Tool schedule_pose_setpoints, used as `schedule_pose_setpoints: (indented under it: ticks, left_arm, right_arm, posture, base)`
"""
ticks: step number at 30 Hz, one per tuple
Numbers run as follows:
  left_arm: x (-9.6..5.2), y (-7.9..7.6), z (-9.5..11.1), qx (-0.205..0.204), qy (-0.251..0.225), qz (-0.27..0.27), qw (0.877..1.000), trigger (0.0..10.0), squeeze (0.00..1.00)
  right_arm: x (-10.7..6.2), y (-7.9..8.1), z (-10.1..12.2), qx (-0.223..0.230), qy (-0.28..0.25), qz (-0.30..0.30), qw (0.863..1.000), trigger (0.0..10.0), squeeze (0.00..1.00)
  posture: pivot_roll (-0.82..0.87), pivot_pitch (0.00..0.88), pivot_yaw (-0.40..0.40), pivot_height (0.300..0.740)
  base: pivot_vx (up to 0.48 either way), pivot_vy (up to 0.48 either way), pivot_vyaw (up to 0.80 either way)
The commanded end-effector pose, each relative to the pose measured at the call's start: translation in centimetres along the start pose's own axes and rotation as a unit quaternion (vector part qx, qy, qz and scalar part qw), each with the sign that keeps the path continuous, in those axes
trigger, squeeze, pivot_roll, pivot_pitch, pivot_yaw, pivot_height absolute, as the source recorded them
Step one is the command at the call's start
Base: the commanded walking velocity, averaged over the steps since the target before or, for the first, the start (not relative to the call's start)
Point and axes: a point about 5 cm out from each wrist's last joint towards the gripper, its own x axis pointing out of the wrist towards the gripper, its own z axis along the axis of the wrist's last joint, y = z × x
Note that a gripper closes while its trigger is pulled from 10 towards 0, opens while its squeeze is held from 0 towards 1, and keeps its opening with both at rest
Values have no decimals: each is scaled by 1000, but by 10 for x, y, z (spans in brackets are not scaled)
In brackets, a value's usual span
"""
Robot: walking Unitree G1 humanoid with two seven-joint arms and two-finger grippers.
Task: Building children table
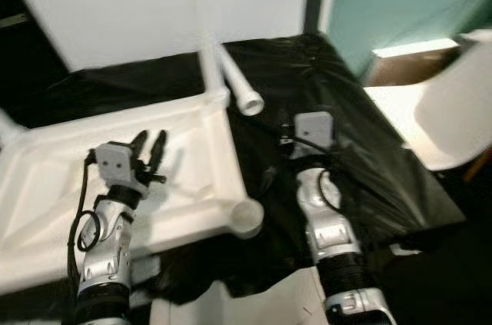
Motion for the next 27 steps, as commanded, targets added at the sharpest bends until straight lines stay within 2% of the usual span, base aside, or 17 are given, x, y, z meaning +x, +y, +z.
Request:
schedule_pose_setpoints:
  ticks: [1,15,18,27]
  left_arm:
    - [-9,5,-7,-14,11,29,999,10000,0]
    - [-8,5,-6,-12,7,32,999,10000,0]
    - [-8,4,-6,-9,7,33,999,10000,0]
    - [-10,5,-5,-5,7,33,999,10000,0]
  right_arm:
    - [3,12,6,14,-9,11,1000,10000,0]
    - [5,13,5,12,-7,14,1000,10000,0]
    - [9,14,0,-4,10,31,999,10000,0]
    - [15,16,-1,-19,16,45,999,10000,0]
  posture:
    - [-79,0,73,740]
    - [-82,0,78,740]
    - [-82,0,79,740]
    - [-67,0,81,740]
  base:
    - [0,0,0]
    - [0,0,0]
    - [0,0,0]
    - [0,0,0]
